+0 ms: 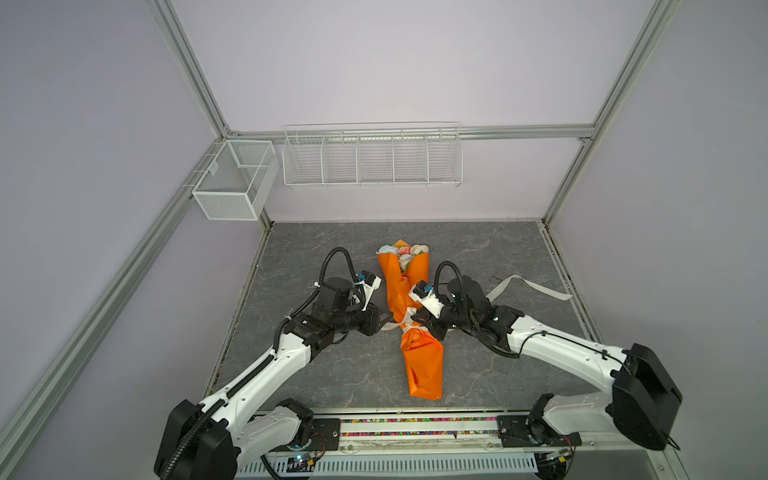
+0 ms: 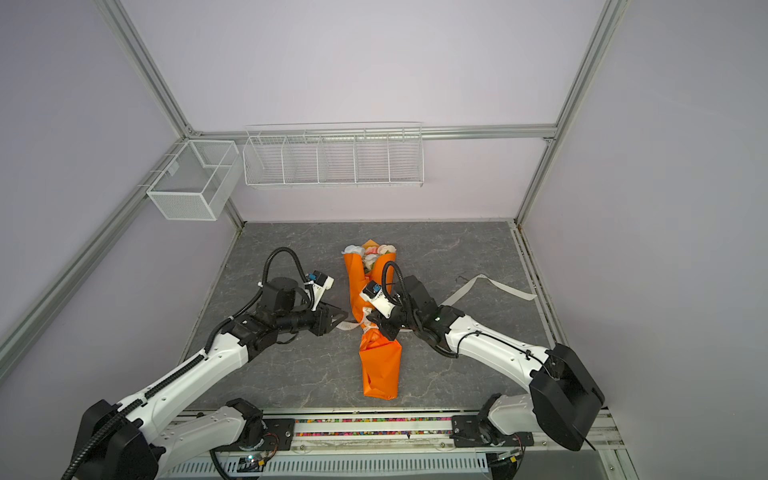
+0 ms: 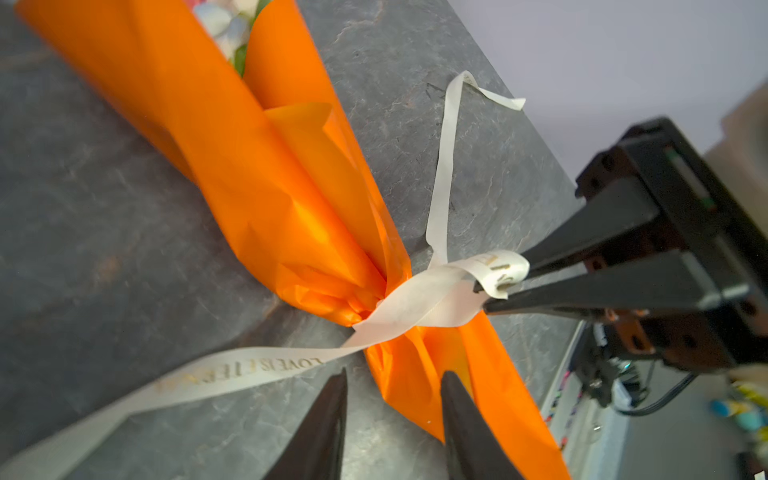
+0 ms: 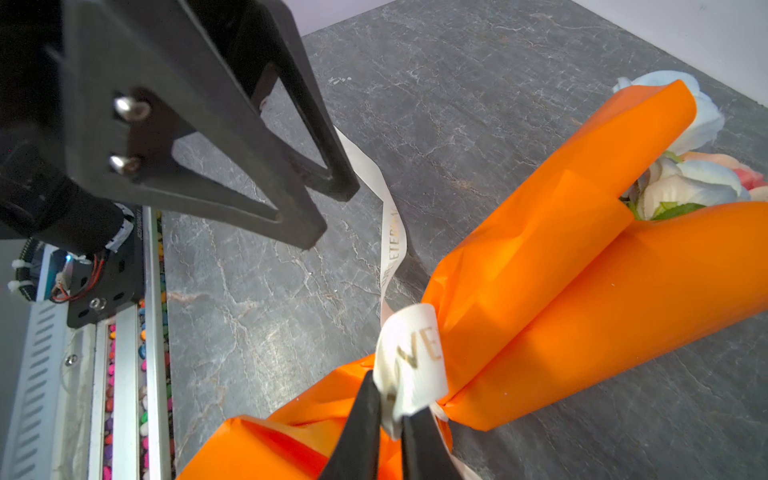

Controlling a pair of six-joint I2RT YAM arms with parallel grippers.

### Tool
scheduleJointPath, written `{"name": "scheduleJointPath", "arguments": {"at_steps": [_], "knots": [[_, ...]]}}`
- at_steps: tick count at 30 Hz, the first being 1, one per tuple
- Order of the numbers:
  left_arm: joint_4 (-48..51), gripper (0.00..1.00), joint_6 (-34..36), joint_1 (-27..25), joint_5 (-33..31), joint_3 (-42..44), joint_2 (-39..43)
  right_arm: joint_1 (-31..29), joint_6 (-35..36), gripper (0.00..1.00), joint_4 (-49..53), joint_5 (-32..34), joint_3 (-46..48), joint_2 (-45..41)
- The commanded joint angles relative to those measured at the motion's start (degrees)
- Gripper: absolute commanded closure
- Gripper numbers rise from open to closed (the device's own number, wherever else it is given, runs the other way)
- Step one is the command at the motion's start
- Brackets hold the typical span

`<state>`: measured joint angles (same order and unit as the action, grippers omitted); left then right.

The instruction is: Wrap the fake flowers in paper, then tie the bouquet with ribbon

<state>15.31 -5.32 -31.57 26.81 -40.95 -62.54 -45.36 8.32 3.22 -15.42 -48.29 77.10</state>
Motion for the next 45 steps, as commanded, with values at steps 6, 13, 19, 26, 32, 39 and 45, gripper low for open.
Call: {"name": "scheduleJointPath", "arguments": {"at_steps": [6,13,19,26,32,39,45], "knots": [[-0.68,0.59,42.23,-0.69,5.59,-2.45,-3.72,0.1,7.73,0.84,2.56,-3.66,-0.27,-0.6],[-7.91,0.56,44.87,-0.89,10.59,-3.12,-9.56,0.31,9.74,0.84,2.22,-5.44,-0.22,-0.75],[-12.26,0.54,43.66,-0.92,15.46,-3.38,-13.35,0.53,9.7,0.84,0.93,-6.56,0.13,-0.83],[-12.85,0.58,43.35,-0.91,17.0,-4.67,-15.78,0.7,9.83,0.84,0.95,-7.34,0.12,-1.28],[-11.6,0.89,42.94,-0.94,17.41,-5.2,-16.19,0.8,9.7,0.84,1.82,-7.1,-0.14,-1.42],[-10.65,1.0,41.44,-0.86,16.37,-3.86,-12.27,1.53,4.69,0.73,2.55,-4.22,0.74,-3.84],[-11.67,1.0,38.49,-0.86,10.96,-0.1,-4.95,9.14,-10.39,0.4,5.04,-0.02,4.03,-12.59]]}}
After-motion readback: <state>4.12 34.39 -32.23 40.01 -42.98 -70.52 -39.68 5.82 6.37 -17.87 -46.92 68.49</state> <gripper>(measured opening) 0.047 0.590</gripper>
